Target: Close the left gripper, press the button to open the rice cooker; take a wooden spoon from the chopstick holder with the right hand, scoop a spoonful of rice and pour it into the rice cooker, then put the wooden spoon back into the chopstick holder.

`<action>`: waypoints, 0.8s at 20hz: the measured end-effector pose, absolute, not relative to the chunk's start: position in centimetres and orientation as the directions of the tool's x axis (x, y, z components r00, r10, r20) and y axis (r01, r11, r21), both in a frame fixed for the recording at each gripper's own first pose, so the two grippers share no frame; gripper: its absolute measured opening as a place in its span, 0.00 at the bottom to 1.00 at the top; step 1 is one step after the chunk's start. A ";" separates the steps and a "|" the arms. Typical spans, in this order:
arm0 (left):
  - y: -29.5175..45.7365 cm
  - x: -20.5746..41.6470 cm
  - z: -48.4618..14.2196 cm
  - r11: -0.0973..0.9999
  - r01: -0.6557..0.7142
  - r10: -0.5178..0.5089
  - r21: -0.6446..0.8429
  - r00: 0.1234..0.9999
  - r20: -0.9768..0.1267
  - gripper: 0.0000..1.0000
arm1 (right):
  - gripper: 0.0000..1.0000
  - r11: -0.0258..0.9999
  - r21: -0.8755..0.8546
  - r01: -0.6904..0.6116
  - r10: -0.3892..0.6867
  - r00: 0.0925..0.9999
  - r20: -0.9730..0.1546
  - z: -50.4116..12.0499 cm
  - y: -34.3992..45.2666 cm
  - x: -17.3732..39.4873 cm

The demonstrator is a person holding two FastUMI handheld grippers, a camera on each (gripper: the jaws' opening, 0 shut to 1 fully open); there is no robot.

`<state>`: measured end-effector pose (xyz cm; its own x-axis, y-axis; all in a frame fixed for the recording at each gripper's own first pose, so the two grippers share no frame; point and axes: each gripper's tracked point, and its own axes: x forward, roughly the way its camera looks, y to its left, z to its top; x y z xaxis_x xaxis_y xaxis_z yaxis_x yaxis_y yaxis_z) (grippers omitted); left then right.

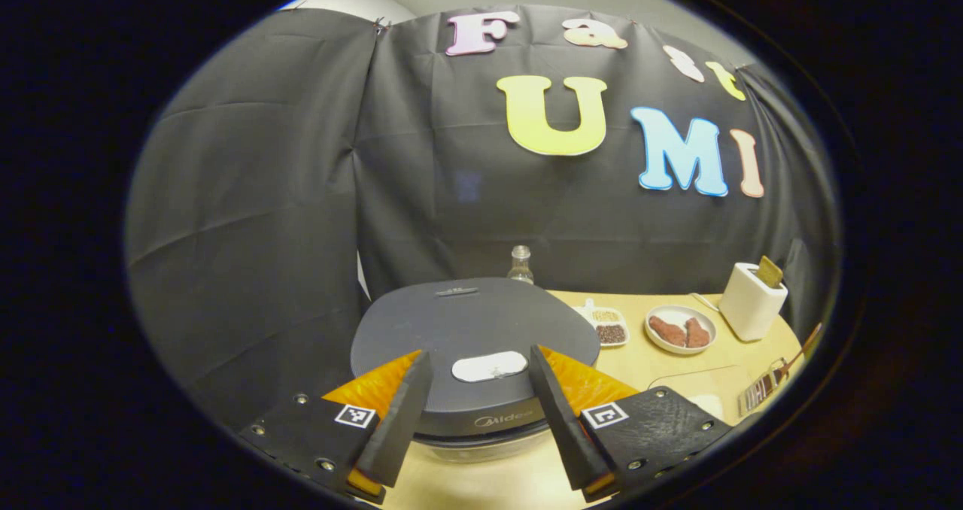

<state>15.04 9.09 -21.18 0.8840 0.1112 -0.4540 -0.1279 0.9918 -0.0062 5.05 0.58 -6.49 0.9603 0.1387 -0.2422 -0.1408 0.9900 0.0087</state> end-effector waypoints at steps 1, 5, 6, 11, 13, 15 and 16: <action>9.4 15.1 -22.1 0.992 -0.127 0.112 -0.002 0.881 -0.460 0.84 | 0.99 0.990 0.008 -0.140 0.138 0.960 -0.243 -6.5 0.6 5.1; 8.8 14.6 -22.3 0.992 -0.128 0.118 0.009 0.881 -0.458 0.84 | 0.97 0.991 0.003 -0.135 0.132 0.960 -0.247 -6.7 0.6 5.1; 8.9 14.6 -22.4 0.991 -0.131 0.121 0.009 0.880 -0.459 0.85 | 0.99 0.991 0.004 -0.134 0.130 0.959 -0.250 -6.8 0.5 5.1; 8.6 13.8 -24.0 0.989 -0.147 0.130 0.004 0.860 -0.493 0.86 | 0.97 0.991 0.010 -0.135 0.133 0.955 -0.266 -7.5 0.8 5.1; 8.5 13.8 -23.3 0.990 -0.143 0.130 0.006 0.884 -0.450 0.86 | 0.97 0.989 0.010 -0.145 0.142 0.952 -0.272 -7.6 1.2 5.2; 8.5 14.1 -22.9 0.991 -0.132 0.129 0.022 0.903 -0.409 0.89 | 0.99 0.988 0.000 -0.151 0.146 0.953 -0.265 -7.3 1.3 5.3; 8.9 14.3 -23.4 0.991 -0.130 0.129 0.025 0.904 -0.408 0.88 | 0.99 0.988 -0.005 -0.152 0.146 0.955 -0.259 -7.0 1.2 5.4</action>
